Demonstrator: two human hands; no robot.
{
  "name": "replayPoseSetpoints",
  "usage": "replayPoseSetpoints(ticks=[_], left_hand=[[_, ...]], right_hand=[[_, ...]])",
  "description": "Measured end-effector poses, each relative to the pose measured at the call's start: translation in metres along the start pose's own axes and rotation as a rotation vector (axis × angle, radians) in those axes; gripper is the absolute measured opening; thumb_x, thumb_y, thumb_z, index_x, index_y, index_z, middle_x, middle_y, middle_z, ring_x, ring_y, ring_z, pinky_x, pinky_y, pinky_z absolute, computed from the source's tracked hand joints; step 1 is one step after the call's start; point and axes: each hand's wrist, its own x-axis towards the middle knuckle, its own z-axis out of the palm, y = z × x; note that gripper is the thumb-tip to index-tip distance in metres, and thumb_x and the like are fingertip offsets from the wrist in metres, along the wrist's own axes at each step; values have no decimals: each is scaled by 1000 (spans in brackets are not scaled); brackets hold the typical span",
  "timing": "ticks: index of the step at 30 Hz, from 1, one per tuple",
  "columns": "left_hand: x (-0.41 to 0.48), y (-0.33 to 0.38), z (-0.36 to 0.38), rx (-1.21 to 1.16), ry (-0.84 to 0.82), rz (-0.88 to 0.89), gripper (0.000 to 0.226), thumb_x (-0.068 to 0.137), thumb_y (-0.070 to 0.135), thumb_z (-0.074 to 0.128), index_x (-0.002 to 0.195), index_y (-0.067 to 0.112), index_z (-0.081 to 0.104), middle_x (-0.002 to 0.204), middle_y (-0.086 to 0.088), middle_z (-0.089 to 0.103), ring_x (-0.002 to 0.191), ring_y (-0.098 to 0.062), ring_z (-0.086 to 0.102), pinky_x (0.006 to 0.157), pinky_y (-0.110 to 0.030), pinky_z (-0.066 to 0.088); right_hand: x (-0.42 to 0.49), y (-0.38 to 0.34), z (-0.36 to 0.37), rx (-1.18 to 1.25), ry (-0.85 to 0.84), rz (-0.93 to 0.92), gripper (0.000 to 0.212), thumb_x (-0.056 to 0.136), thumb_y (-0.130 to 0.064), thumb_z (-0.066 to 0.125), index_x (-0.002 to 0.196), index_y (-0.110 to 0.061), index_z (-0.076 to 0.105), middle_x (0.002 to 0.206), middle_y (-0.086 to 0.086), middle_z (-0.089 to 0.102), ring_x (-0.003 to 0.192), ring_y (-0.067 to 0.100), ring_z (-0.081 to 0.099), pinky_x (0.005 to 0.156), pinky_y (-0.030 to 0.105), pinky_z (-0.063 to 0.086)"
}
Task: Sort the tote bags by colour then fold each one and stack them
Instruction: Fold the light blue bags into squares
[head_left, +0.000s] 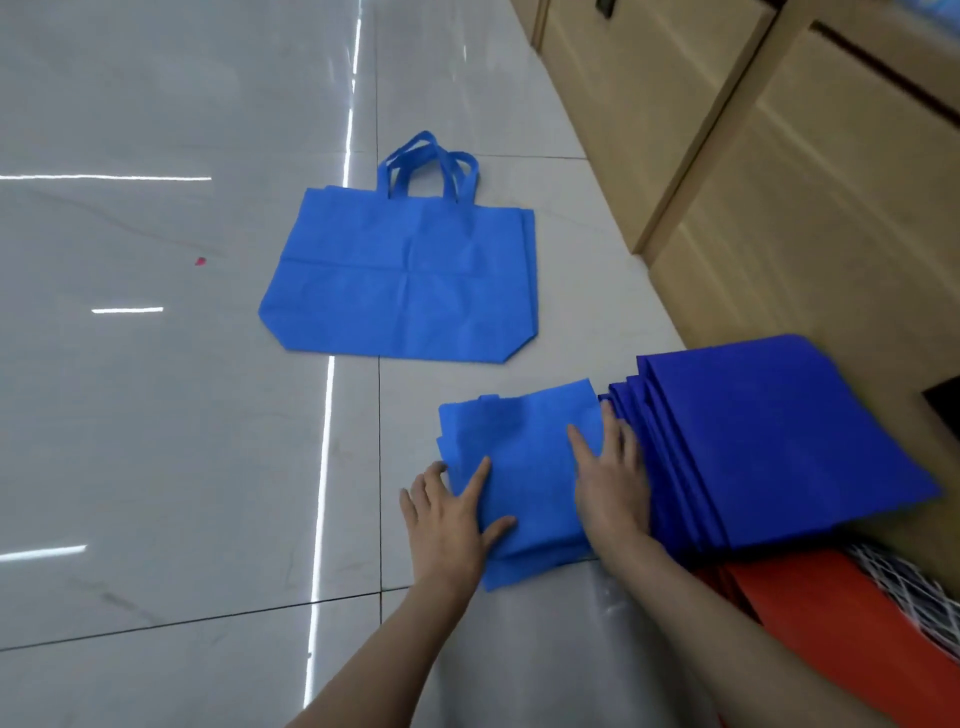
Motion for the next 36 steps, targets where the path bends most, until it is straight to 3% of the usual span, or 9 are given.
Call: replayPoseSetpoints(ticks=[3, 5, 8, 13, 19, 22, 25, 31, 36], left_hand=[[3, -10, 11, -20, -39, 43, 83, 69, 86, 3, 142, 48, -10, 155, -12, -20, 143, -32, -13, 114, -47, -1], [1, -18, 20, -15, -44, 70, 85, 57, 87, -16, 134, 52, -25, 154, -5, -25, 143, -28, -17, 114, -48, -3], [0, -28, 33, -48, -74, 42, 81, 59, 86, -17, 131, 52, -31, 154, 2, -26, 140, -20, -26, 113, -46, -10], [0, -29, 39, -81, -76, 30, 80, 61, 86, -15, 133, 53, -28, 149, 5, -32, 133, -14, -34, 111, -46, -16], [-2, -28, 13, -282, -100, 94, 81, 61, 90, -8, 135, 58, -15, 154, 4, -19, 143, -18, -20, 113, -43, -11], [0, -50, -13, -428, 34, 218, 65, 78, 81, 7, 138, 58, 3, 153, 13, -9, 143, -5, -12, 115, -35, -8], [10, -93, -32, -342, 225, 194, 60, 88, 69, 15, 142, 46, 24, 155, 12, 4, 143, -4, 1, 113, -35, -1], [19, -187, -51, -95, 266, -88, 67, 87, 56, 17, 141, 25, 41, 156, -3, 18, 144, -25, 15, 112, -50, 13], [-3, -232, -35, -4, 128, -239, 70, 81, 65, -3, 146, 41, 2, 156, 8, -10, 142, -12, -12, 114, -44, -2]], right_hand=[[-5, -3, 26, -17, 25, -223, 61, 65, -13, 76, 124, -14, 61, 140, 17, 47, 127, 33, 38, 92, 51, 47], [-10, -3, 38, 27, -30, -206, 48, 94, -40, 39, 135, -17, 50, 144, 13, 43, 131, 28, 37, 99, 45, 44], [-12, -3, 50, 19, -89, -181, 59, 99, -50, 9, 144, -23, 37, 150, 11, 35, 137, 24, 28, 112, 36, 20], [-14, -6, 54, -6, -114, -165, 55, 100, -49, 7, 147, -25, 24, 152, 10, 31, 139, 23, 22, 113, 36, 8], [-7, -14, 35, 176, -162, -94, 69, 89, -58, 7, 143, -29, 38, 155, 5, 25, 143, 23, 20, 115, 33, 7], [4, -33, 9, 502, 57, -17, 50, 90, -41, 37, 125, -13, 60, 144, 12, 42, 133, 30, 34, 110, 46, 28], [30, -75, -16, 625, 301, -99, 24, 90, -16, 54, 109, -7, 65, 127, 11, 53, 117, 26, 44, 96, 40, 42], [102, -183, -8, 555, -136, -399, 36, 95, -26, 53, 127, -10, 52, 130, 6, 47, 120, 24, 43, 95, 33, 38], [145, -211, 17, 275, -275, -411, 65, 96, -40, 48, 149, -15, 20, 159, 4, 9, 145, 23, 11, 116, 37, 15]])
